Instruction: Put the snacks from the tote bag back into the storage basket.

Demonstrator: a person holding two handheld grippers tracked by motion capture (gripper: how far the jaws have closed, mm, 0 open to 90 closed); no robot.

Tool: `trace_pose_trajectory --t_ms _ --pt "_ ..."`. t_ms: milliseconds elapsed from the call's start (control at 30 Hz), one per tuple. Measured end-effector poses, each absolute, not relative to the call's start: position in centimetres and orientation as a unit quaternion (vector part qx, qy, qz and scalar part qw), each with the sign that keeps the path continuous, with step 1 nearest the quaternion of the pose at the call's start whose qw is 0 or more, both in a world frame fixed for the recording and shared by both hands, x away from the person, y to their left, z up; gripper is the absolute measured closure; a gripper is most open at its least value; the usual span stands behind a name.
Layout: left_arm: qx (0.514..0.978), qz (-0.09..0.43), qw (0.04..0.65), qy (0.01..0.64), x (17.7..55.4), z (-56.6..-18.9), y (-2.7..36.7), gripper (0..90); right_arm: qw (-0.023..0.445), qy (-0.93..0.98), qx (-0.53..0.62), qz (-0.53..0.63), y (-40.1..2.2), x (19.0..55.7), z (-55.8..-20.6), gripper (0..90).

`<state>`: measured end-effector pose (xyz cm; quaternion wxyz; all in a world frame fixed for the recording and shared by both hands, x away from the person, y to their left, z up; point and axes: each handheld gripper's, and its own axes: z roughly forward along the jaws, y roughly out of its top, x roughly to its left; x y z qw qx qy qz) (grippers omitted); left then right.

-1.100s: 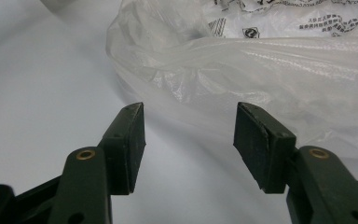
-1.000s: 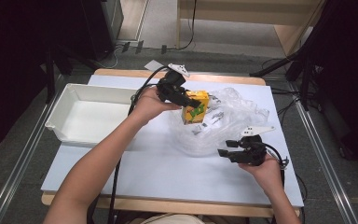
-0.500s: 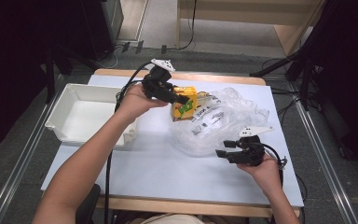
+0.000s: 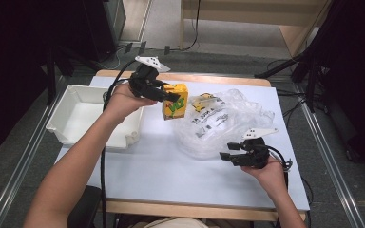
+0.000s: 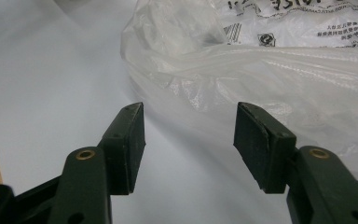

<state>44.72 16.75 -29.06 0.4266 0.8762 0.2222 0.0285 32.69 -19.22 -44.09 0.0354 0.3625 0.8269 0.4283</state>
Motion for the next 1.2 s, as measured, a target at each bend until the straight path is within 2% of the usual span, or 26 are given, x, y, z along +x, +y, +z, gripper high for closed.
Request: trace_pose_trajectory --t_ms 567,1200 --pt "0.868 0.046 0.428 0.247 44.9 -28.5 20.7 51.9 0.034 0.829 0.361 0.426 -19.1 32.7 -44.1 44.1" --pt "0.844 0.075 0.435 0.306 45.1 -28.4 25.9 51.9 0.033 0.828 0.361 0.427 -19.0 32.8 -44.1 44.0"
